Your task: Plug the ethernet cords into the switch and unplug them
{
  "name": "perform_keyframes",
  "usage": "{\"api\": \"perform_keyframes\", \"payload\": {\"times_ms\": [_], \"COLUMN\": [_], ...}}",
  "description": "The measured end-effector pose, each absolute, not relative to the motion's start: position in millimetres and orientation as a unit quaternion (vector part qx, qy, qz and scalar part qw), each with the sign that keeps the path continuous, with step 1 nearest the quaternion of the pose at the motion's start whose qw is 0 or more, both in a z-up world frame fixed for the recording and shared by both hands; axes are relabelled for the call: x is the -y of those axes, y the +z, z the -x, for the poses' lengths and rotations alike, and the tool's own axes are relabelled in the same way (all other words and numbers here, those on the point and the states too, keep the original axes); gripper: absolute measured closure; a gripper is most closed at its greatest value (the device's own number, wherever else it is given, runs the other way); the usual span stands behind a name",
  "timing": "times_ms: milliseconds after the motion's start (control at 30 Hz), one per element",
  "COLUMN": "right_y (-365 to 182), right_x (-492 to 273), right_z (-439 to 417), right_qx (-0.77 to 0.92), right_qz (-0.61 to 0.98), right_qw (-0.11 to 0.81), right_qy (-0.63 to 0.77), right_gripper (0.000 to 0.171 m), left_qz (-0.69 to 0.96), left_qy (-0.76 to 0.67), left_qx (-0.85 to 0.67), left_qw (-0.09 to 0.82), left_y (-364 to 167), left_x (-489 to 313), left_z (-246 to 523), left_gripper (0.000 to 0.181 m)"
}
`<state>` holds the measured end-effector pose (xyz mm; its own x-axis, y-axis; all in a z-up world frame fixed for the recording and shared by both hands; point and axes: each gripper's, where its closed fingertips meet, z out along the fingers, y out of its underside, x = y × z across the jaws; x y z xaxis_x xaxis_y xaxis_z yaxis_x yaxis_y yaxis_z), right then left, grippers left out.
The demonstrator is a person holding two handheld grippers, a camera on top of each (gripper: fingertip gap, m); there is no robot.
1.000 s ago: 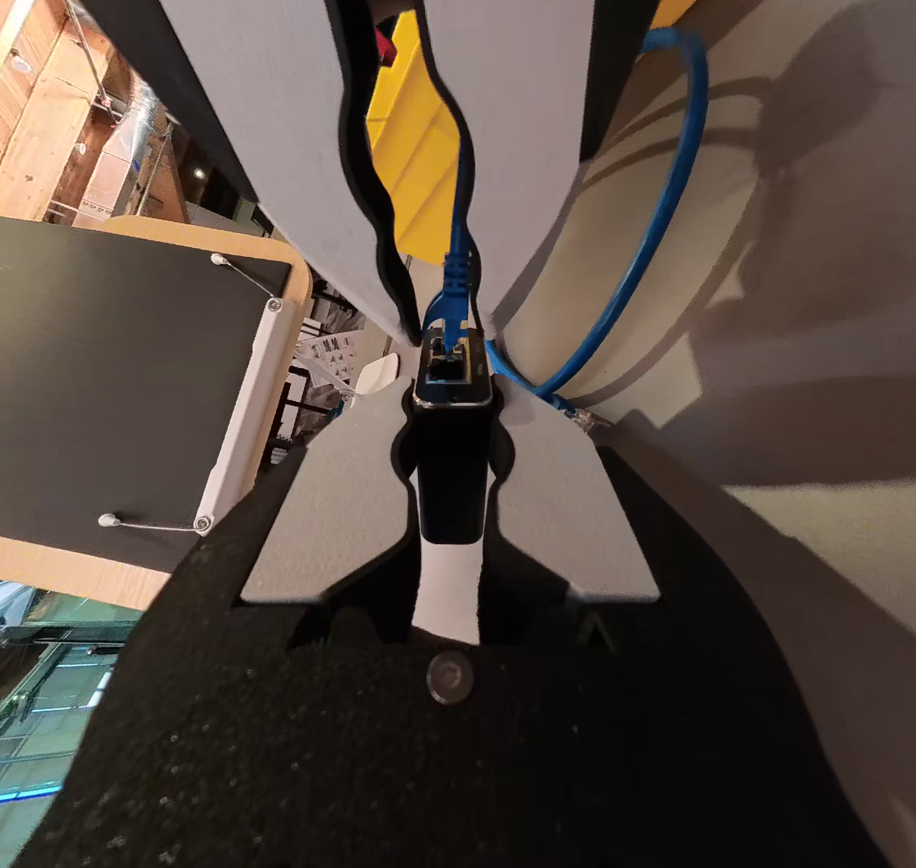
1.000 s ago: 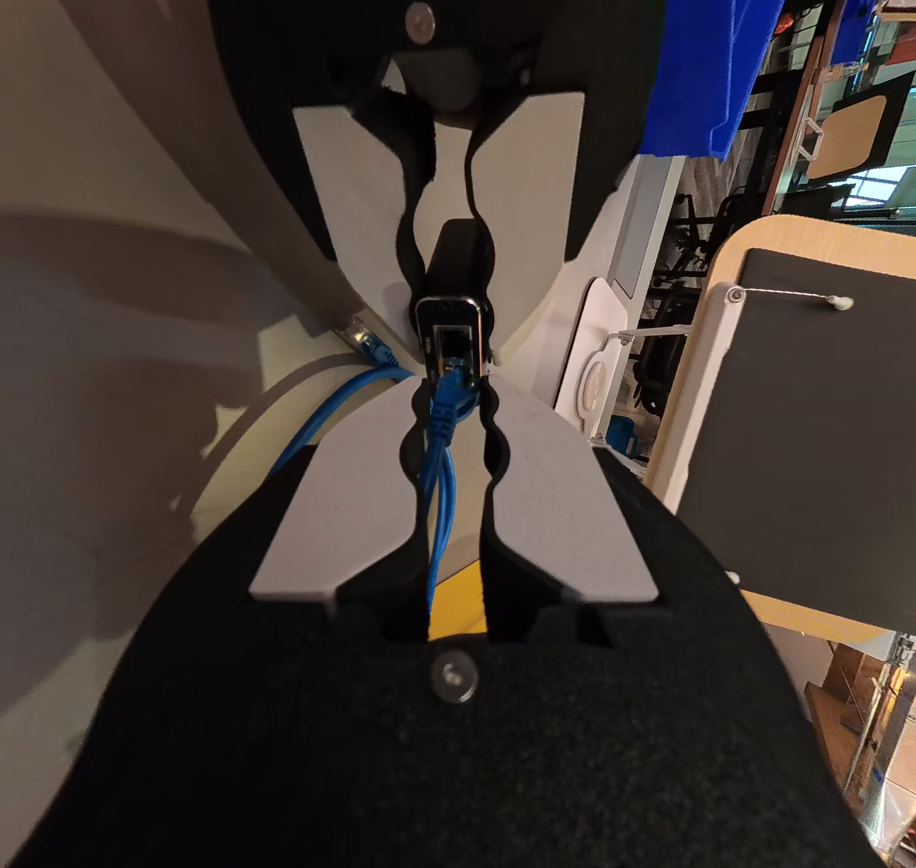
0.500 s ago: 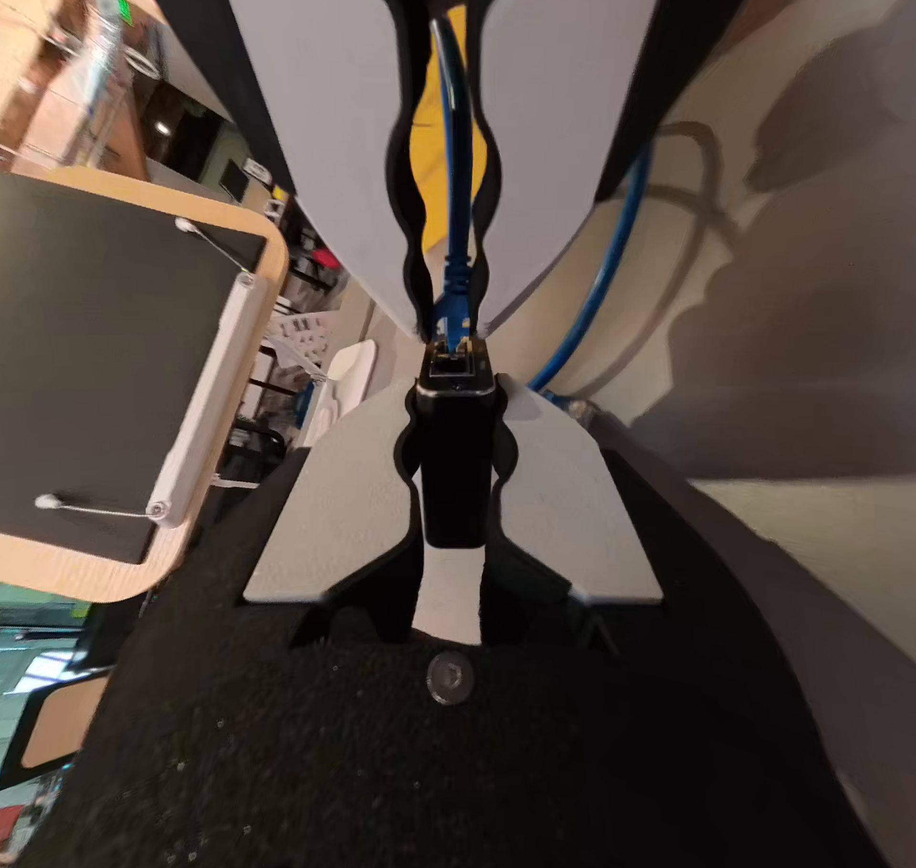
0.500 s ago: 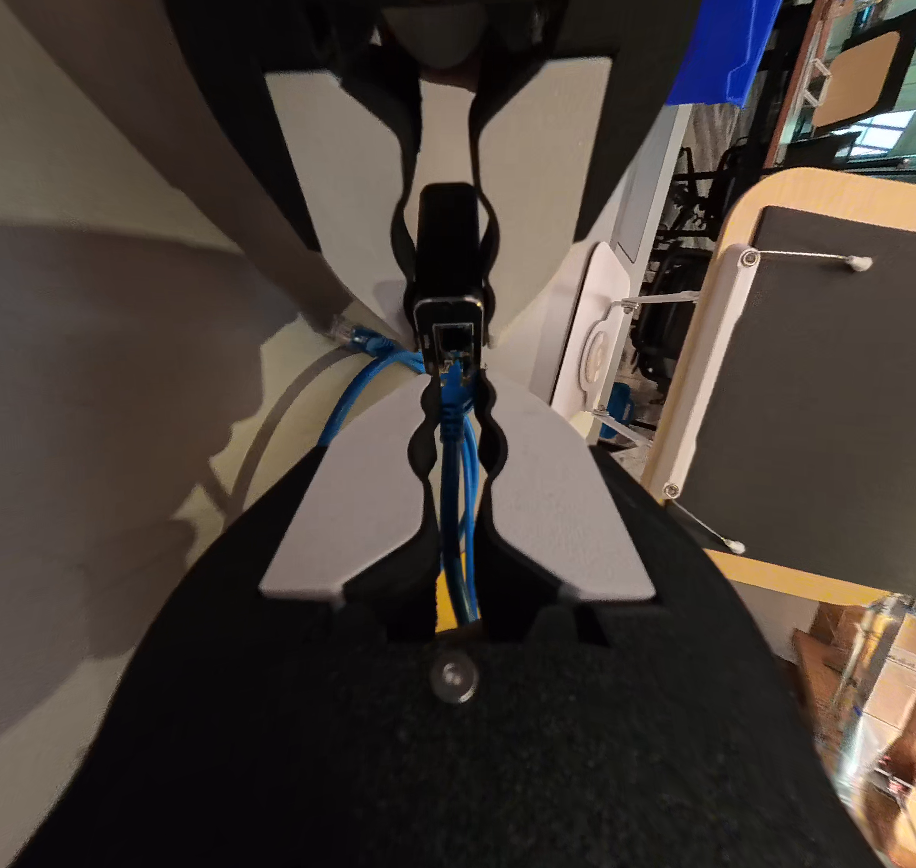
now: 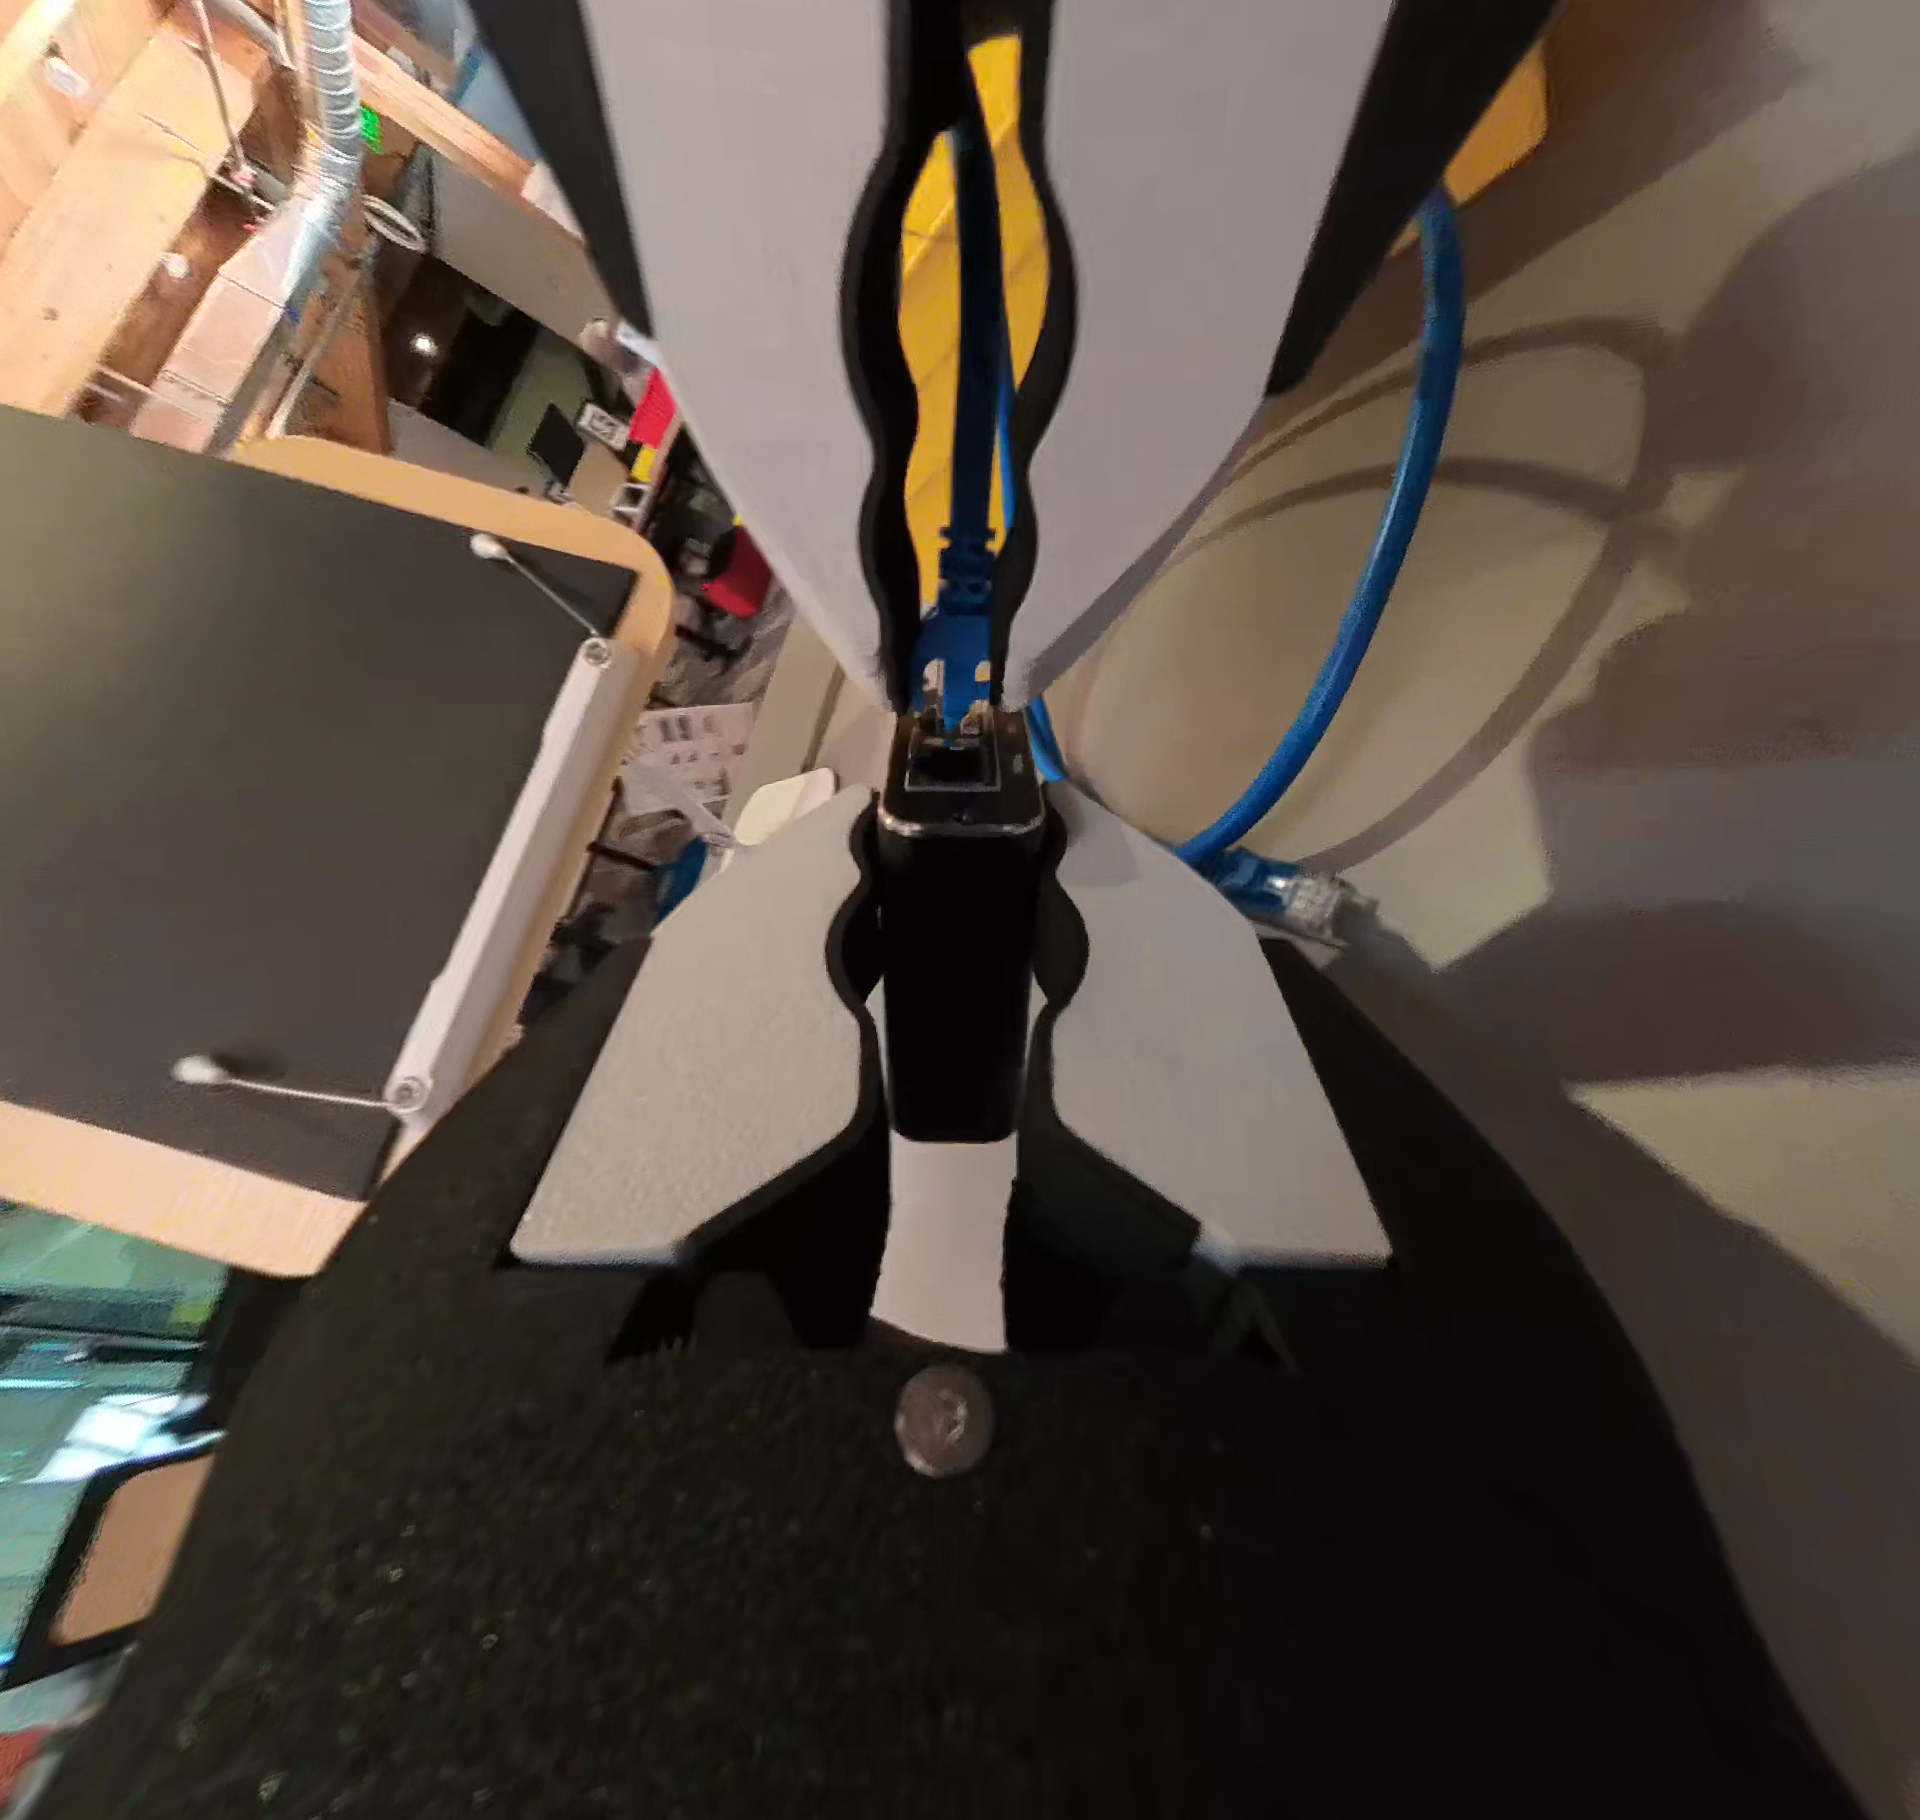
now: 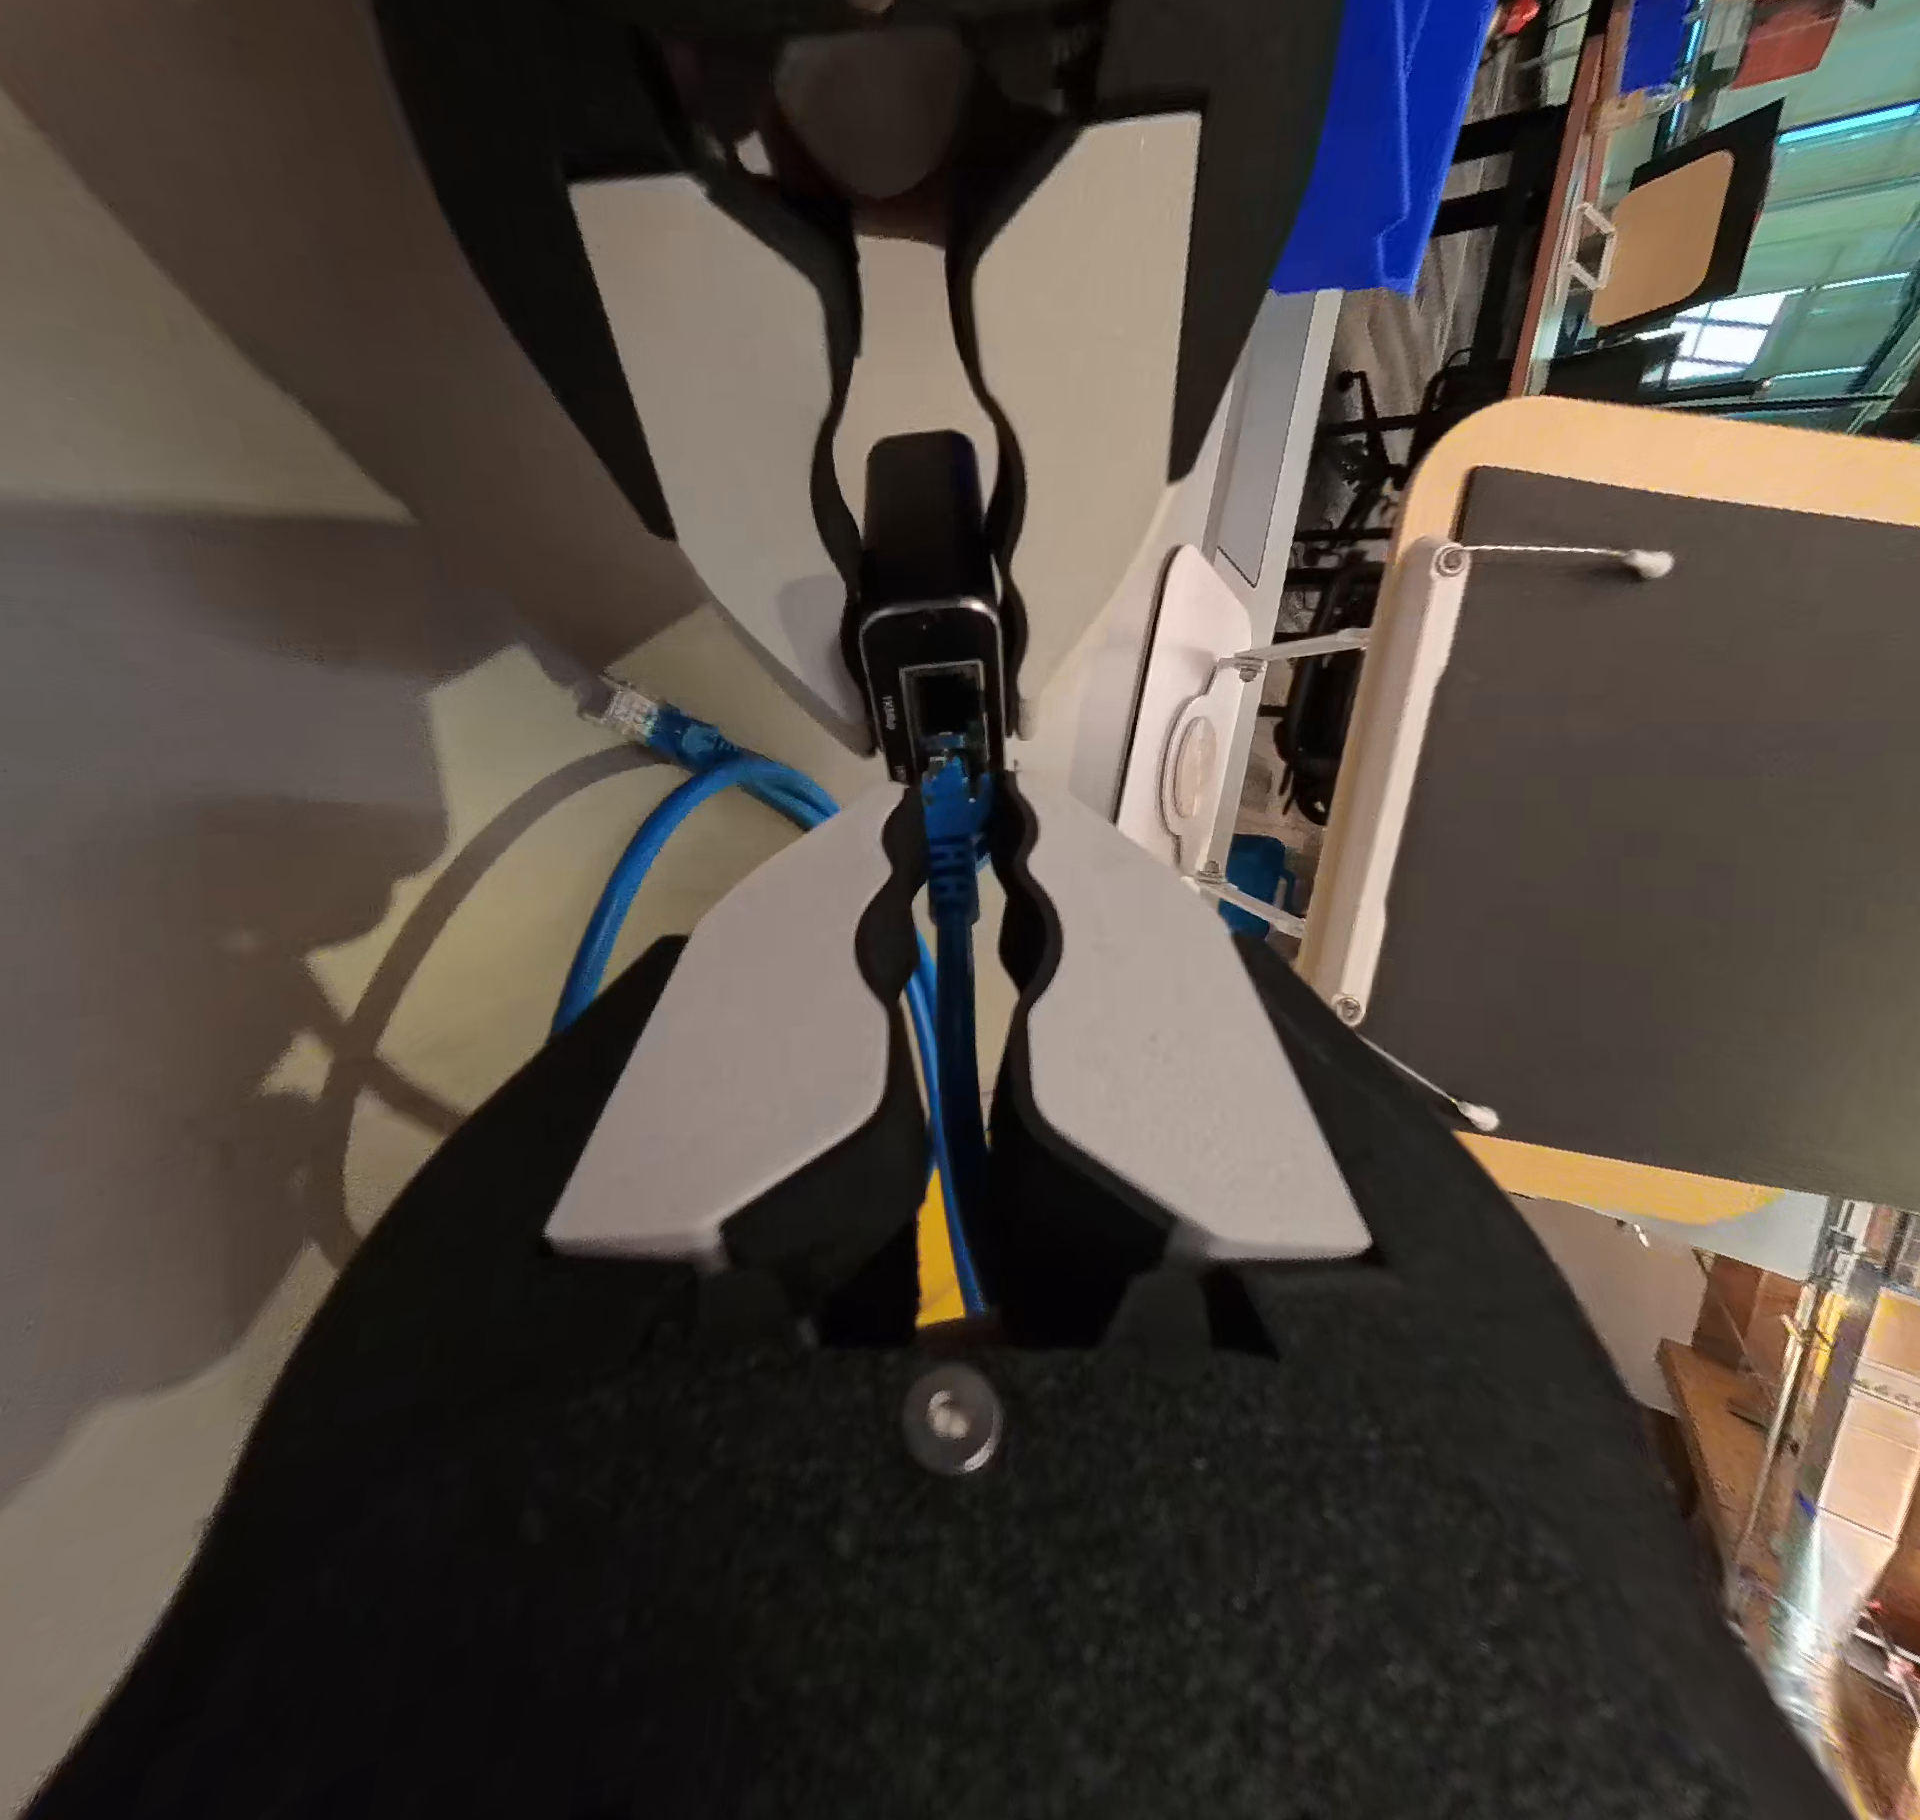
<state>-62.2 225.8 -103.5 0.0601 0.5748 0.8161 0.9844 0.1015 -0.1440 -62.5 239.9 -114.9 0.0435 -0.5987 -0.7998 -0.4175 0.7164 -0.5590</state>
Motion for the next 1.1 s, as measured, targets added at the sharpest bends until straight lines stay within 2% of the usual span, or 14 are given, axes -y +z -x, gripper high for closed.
{"api": "perform_keyframes", "payload": {"times_ms": [133, 267, 333, 433, 533, 600, 800, 1100], "right_y": [-120.3, -111.8, -103.6, -94.2, -83.8, -78.6, -79.9, -83.3], "right_x": [-224.8, -218.1, -209.6, -205.8, -193.8, -192.3, -193.5, -196.8], "right_z": [59.2, 65.4, 64.6, 62.1, 76.4, 81.9, 83.1, 81.1], "right_qx": [0.606, 0.523, 0.445, 0.268, 0.104, 0.037, 0.000, -0.035], "right_qz": [0.678, 0.763, 0.826, 0.890, 0.858, 0.822, 0.788, 0.759], "right_qw": [0.366, 0.368, 0.345, 0.289, 0.191, 0.158, 0.164, 0.167], "right_qy": [-0.198, -0.090, 0.017, 0.231, 0.466, 0.546, 0.593, 0.629], "right_gripper": [0.159, 0.153, 0.139, 0.135, 0.129, 0.135, 0.154, 0.157], "left_qz": [0.360, 0.295, 0.249, 0.198, 0.163, 0.148, 0.152, 0.147], "left_qy": [-0.037, 0.023, 0.060, 0.109, 0.140, 0.154, 0.158, 0.166], "left_qx": [-0.705, -0.693, -0.680, -0.652, -0.627, -0.619, -0.617, -0.621], "left_qw": [0.610, 0.658, 0.687, 0.724, 0.749, 0.756, 0.756, 0.752], "left_y": [-129.0, -119.9, -109.9, -91.6, -77.9, -74.5, -74.4, -76.3], "left_x": [-239.2, -242.7, -243.2, -238.6, -230.9, -226.6, -226.5, -226.1], "left_z": [59.5, 64.1, 67.1, 71.0, 74.2, 74.9, 74.4, 73.4], "left_gripper": [0.157, 0.157, 0.157, 0.157, 0.157, 0.157, 0.157, 0.157]}}
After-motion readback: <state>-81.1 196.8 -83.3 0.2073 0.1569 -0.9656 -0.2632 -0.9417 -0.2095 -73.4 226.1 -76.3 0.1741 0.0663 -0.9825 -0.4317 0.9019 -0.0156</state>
